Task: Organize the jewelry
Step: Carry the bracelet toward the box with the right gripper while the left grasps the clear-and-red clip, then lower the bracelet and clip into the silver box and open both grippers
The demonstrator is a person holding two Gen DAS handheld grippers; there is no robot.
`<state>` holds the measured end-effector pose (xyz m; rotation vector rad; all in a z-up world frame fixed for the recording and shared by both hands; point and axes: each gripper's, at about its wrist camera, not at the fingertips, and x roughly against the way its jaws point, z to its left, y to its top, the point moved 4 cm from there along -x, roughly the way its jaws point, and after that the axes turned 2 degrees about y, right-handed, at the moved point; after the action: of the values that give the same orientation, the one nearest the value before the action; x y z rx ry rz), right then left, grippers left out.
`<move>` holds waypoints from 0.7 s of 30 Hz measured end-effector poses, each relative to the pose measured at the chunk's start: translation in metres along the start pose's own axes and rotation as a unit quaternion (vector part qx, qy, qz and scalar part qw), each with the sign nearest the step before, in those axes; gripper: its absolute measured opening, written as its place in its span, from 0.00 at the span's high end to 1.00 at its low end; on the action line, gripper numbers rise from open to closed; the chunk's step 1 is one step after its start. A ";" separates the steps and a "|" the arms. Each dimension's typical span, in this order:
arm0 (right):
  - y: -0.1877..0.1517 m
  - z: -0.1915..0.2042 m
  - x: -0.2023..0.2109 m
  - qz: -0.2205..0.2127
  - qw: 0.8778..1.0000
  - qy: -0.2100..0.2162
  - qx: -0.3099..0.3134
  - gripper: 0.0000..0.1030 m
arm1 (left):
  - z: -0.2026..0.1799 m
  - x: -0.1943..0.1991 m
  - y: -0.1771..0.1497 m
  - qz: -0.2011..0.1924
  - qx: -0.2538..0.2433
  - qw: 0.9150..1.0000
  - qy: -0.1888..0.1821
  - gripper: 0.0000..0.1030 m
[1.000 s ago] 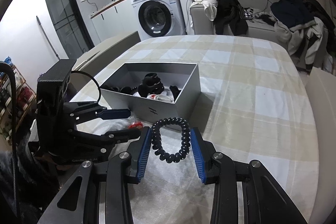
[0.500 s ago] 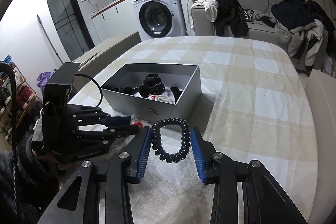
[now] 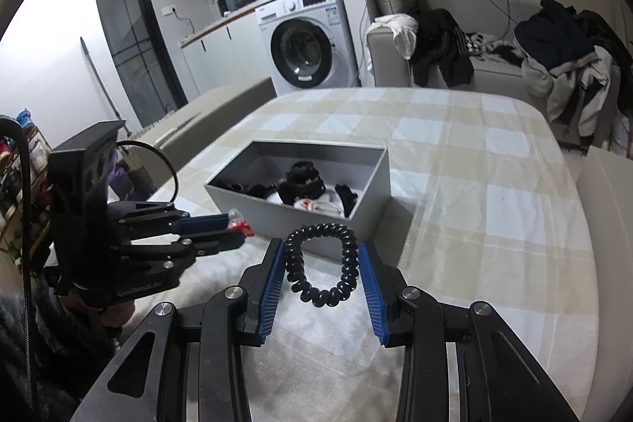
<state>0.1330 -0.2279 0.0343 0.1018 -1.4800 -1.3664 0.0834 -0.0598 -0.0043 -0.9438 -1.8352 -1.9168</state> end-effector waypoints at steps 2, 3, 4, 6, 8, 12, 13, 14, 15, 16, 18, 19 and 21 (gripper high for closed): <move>0.003 0.002 0.002 -0.010 1.000 0.003 -0.002 0.65 | 0.001 0.006 0.006 -0.015 -0.003 1.000 0.010 0.89; 0.005 0.003 0.003 -0.014 1.000 0.005 -0.003 0.65 | 0.002 0.009 0.008 -0.022 -0.004 1.000 0.014 0.89; 0.008 0.004 0.004 -0.021 1.000 0.006 -0.005 0.65 | 0.003 0.012 0.011 -0.028 -0.004 0.999 0.017 0.89; 0.013 0.007 0.005 -0.029 1.000 0.007 -0.006 0.65 | 0.005 0.017 0.017 -0.041 -0.003 0.999 0.022 0.89; 0.019 0.010 0.005 -0.038 0.999 0.006 -0.006 0.65 | 0.008 0.019 0.021 -0.050 -0.002 0.998 0.027 0.89; 0.033 0.014 0.004 -0.051 0.999 0.003 -0.008 0.65 | 0.013 0.020 0.027 -0.061 0.010 0.998 0.031 0.89; 0.036 0.015 0.003 -0.053 0.999 0.000 -0.007 0.65 | 0.015 0.019 0.028 -0.062 0.013 0.997 0.033 0.89; 0.038 0.015 0.001 -0.055 0.998 -0.001 -0.009 0.65 | 0.017 0.019 0.028 -0.062 0.016 0.997 0.035 0.89; 0.041 0.015 0.000 -0.056 0.998 0.000 -0.011 0.65 | 0.019 0.017 0.030 -0.063 0.019 0.997 0.035 0.89; 0.044 0.014 -0.002 -0.058 0.998 -0.001 -0.014 0.65 | 0.022 0.016 0.031 -0.064 0.022 0.997 0.037 0.89; 0.048 0.012 -0.006 -0.060 0.998 -0.002 -0.022 0.65 | 0.025 0.013 0.034 -0.065 0.026 0.997 0.040 0.89; 0.050 0.011 -0.008 -0.061 0.998 -0.001 -0.027 0.65 | 0.026 0.012 0.034 -0.066 0.029 0.996 0.043 0.89; 0.054 0.009 -0.014 -0.062 0.997 0.000 -0.037 0.65 | 0.028 0.011 0.035 -0.066 0.032 0.996 0.047 0.89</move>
<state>0.1629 -0.1946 0.0691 0.1485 -1.4410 -1.5187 0.1041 -0.0343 0.0279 -0.7163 -1.9345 -1.9310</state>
